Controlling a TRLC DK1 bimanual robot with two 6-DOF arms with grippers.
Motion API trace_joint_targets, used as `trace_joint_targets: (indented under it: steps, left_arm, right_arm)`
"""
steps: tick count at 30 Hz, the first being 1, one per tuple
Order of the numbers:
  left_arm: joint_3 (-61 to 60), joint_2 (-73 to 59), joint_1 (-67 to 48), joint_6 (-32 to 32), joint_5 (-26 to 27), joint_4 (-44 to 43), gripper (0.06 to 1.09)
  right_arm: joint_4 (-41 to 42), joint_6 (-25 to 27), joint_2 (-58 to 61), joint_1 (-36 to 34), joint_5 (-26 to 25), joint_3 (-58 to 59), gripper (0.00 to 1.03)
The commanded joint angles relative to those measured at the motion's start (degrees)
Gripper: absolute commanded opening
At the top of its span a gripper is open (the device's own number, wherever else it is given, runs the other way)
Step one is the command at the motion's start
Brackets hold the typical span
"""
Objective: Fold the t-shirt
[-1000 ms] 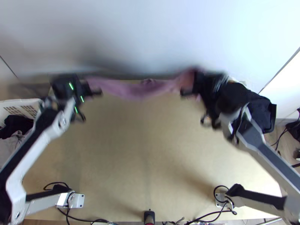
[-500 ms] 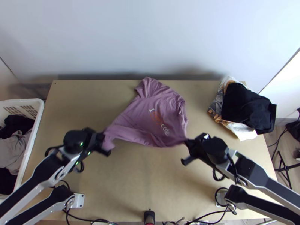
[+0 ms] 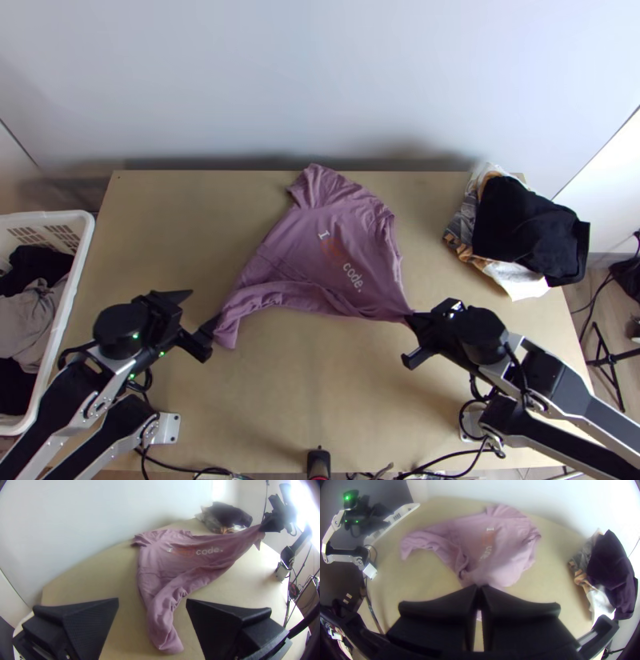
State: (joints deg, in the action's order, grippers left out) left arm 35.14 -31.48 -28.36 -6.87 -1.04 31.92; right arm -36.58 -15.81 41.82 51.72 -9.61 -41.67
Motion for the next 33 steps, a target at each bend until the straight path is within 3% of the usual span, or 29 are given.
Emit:
trace_joint_targets:
  steps: [1,6,11,15,26,33]
  left_arm:
    - [-1.6,2.4,-1.6,-1.9,1.0,0.4,1.04]
    - [-9.8,-4.1,-3.1,-2.5,-0.1,-11.3,1.04]
    - [-9.5,-15.0,-5.0,-2.4,-2.0,-19.6,1.04]
    - [-7.9,-23.0,-3.1,-6.5,-2.6,-27.4,1.04]
    - [-0.2,-38.2,-13.7,-18.0,-2.7,-33.8,1.04]
    - [0.0,-45.9,-20.6,-21.0,-2.8,-34.2,1.04]
  right_arm:
    - [-0.1,1.0,-1.3,-1.6,-0.1,-1.5,0.03]
    - [0.1,1.0,-1.6,-1.7,-0.1,-1.7,0.03]
    - [0.2,1.1,-1.3,-1.8,-0.1,-3.2,0.03]
    - [0.1,1.1,-0.6,-2.5,-0.1,-4.4,0.03]
    - [0.2,0.4,-0.7,-5.4,-0.1,-5.4,0.03]
    - [-0.3,0.4,-0.8,-6.6,-0.1,-6.7,0.03]
